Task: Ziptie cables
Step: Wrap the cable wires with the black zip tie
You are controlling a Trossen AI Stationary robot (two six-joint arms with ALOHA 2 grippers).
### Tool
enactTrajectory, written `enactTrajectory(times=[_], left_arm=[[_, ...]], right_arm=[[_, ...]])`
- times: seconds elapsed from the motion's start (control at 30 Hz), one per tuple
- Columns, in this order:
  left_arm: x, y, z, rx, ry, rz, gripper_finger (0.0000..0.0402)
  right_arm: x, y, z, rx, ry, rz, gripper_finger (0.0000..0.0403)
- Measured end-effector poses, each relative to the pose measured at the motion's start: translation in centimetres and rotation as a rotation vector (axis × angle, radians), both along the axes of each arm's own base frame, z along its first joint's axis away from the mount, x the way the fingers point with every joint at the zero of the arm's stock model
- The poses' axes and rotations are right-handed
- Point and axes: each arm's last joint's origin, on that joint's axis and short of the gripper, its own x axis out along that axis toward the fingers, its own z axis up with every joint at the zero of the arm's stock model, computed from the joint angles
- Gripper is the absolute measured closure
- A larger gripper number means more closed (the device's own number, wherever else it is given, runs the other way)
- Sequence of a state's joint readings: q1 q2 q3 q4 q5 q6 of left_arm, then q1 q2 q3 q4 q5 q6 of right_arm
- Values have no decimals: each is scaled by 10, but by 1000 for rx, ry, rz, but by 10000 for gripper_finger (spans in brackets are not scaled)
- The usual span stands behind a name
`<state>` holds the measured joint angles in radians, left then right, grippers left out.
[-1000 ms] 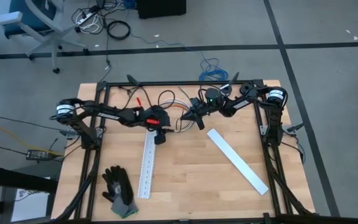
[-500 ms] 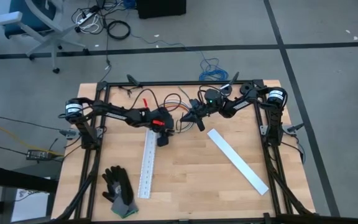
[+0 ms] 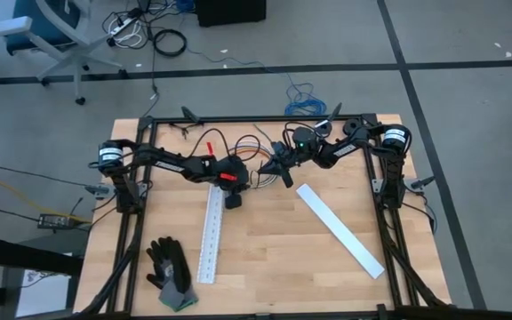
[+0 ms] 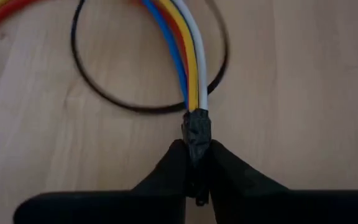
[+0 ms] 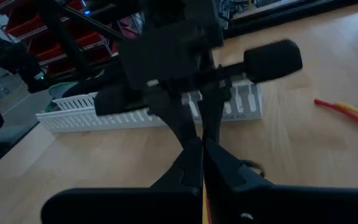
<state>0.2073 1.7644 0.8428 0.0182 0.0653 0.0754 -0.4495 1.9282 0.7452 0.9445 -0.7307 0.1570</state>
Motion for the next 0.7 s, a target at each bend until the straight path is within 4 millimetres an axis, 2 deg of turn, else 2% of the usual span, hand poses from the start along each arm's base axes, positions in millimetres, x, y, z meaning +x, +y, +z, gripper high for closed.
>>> enactTrajectory(times=[0.17,0.33,0.53,0.7], left_arm=[[2,-4,21,0,-7,-16,356],[-4,-8,38,53,112,-4,356],[-15,-8,46,80,208,20,356],[-21,-9,59,98,186,27,356]], right_arm=[[-4,-4,-6,30,59,-3,403],[-8,-10,-5,48,62,14,403],[-14,-14,8,63,65,50,403],[-27,-13,19,23,161,40,403]])
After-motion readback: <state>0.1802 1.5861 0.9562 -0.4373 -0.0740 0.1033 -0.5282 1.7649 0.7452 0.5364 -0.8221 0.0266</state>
